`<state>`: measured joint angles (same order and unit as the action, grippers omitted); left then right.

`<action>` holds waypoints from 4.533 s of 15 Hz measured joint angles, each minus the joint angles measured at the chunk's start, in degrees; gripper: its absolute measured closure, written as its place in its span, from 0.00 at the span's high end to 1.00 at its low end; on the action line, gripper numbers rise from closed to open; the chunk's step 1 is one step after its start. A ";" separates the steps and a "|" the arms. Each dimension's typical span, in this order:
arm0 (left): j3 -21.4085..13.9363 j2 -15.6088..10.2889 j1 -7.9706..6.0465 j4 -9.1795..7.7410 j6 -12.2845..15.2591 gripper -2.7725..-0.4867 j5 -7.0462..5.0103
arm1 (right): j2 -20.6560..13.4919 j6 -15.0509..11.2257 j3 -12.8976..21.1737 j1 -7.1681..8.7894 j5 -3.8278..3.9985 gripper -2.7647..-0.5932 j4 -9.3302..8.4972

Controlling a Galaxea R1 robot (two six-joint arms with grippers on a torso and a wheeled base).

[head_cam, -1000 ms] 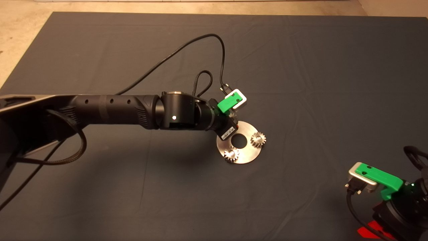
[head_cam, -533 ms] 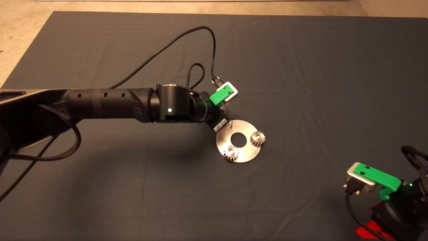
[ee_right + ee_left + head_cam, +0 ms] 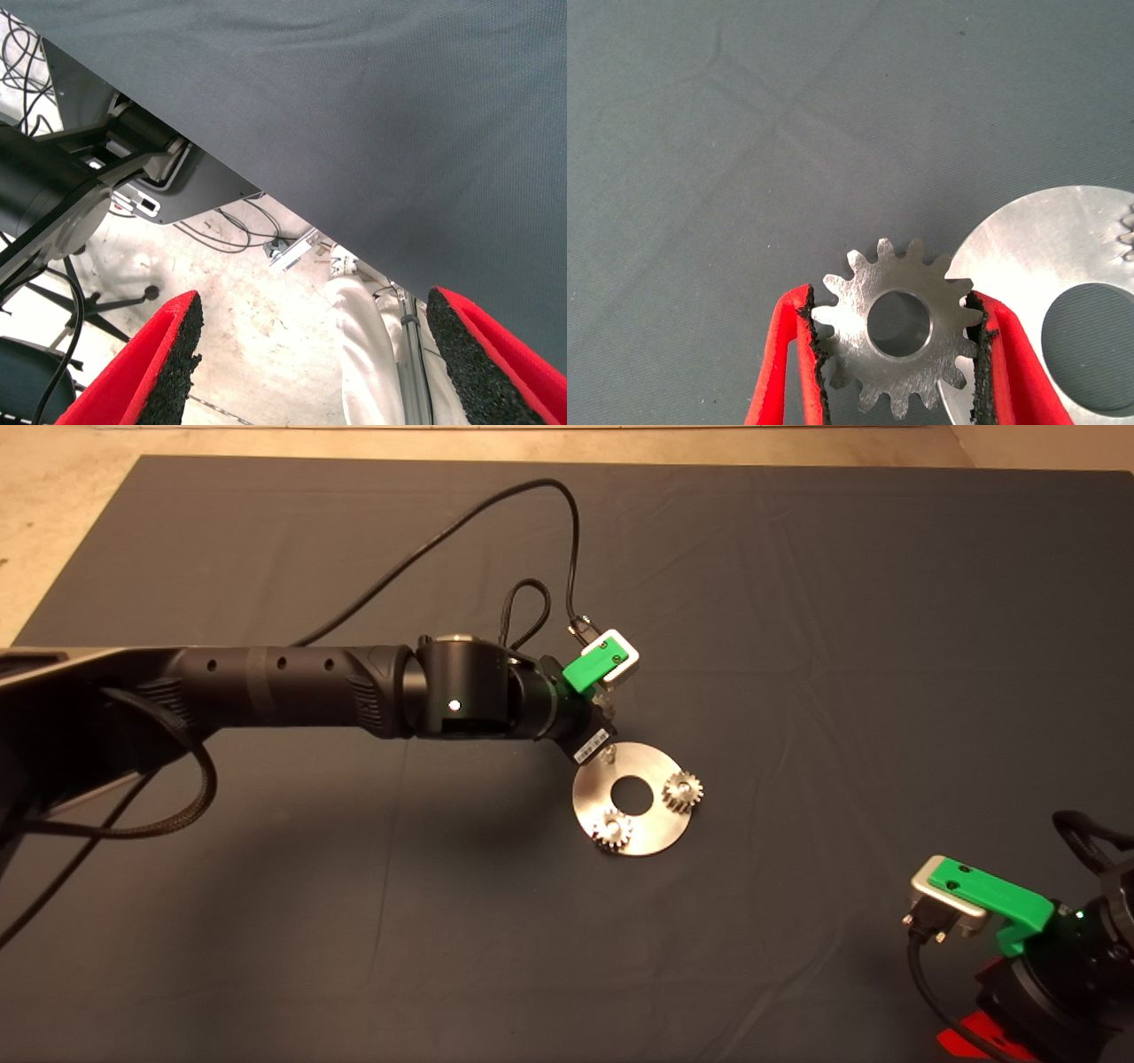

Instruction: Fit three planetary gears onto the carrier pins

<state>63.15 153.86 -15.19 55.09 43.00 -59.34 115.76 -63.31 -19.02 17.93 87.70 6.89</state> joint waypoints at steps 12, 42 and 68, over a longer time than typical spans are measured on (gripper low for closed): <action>-2.95 0.44 -0.02 -1.42 5.76 0.05 2.01 | 1.60 -0.02 0.00 0.00 -0.02 0.58 0.00; -3.01 0.00 2.84 0.78 5.35 0.05 1.99 | 3.80 -2.13 0.00 0.00 0.01 0.58 -0.01; -1.29 -1.18 5.19 5.08 5.35 0.05 7.56 | 6.13 -3.69 0.00 0.01 0.01 0.58 -0.09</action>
<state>61.86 152.67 -10.00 60.17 48.35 -51.79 121.89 -67.00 -19.02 17.94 87.71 6.80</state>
